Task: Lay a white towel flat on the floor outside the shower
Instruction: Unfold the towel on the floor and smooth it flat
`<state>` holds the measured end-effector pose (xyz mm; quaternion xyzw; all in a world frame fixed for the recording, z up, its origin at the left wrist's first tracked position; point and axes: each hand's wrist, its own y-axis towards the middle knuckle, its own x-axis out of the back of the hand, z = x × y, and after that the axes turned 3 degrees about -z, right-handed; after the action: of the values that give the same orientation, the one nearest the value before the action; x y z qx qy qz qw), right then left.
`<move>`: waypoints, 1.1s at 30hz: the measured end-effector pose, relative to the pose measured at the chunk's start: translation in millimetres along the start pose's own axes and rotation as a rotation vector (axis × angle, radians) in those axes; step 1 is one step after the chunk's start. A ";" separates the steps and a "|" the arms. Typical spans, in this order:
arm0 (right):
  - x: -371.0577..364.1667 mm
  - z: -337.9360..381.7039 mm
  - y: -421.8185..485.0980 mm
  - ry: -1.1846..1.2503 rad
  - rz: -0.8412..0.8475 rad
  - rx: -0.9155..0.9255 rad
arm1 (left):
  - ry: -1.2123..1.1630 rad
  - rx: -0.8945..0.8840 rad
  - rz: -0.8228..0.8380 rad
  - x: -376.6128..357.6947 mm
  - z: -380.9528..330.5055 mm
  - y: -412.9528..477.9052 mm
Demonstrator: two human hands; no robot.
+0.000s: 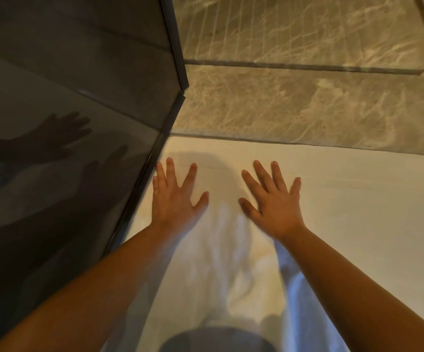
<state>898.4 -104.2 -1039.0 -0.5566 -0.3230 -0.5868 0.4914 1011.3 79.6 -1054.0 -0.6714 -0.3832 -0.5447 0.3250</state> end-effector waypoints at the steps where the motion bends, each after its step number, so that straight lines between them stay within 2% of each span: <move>1: 0.6 0.1 0.4 0.004 -0.003 -0.001 | -0.008 -0.004 -0.015 -1.0 1.1 1.1; 10: 15.8 0.6 3.7 0.075 0.048 0.029 | 0.032 -0.036 -0.044 -7.3 9.3 5.8; 14: 27.8 -2.1 -26.4 0.129 -0.062 0.198 | 0.048 -0.044 -0.061 5.3 -0.3 -0.5; 16: 25.1 -17.0 -50.8 0.079 0.015 0.239 | 0.029 -0.131 -0.103 16.2 -13.1 -9.1; 19: 28.2 -60.1 -80.1 0.058 0.078 0.133 | -0.099 -0.319 -0.143 29.7 -46.9 -34.9; 22: 39.7 -92.1 -99.1 0.077 -0.018 0.019 | -0.135 -0.465 -0.038 26.8 -84.6 -72.5; 24: 40.6 -96.3 -109.3 0.047 -0.003 0.056 | -0.078 -0.446 0.154 18.8 -101.3 -98.2; 25: 38.0 -95.2 -113.8 0.026 0.016 0.086 | -0.009 -0.428 0.199 14.6 -105.3 -106.9; 27: 31.9 -93.8 -119.6 0.003 0.019 0.128 | 0.101 -0.428 0.207 11.9 -109.8 -114.0; 30: 28.5 -93.8 -119.2 0.061 0.005 0.140 | 0.161 -0.445 0.191 15.4 -110.4 -112.1; 33: 29.0 -88.1 -111.6 0.074 -0.041 0.232 | 0.214 -0.401 0.185 24.3 -105.2 -119.1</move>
<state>767.2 -157.7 -1007.2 -0.4675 -0.3817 -0.5757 0.5518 859.8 52.6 -1007.4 -0.6932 -0.1677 -0.6458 0.2726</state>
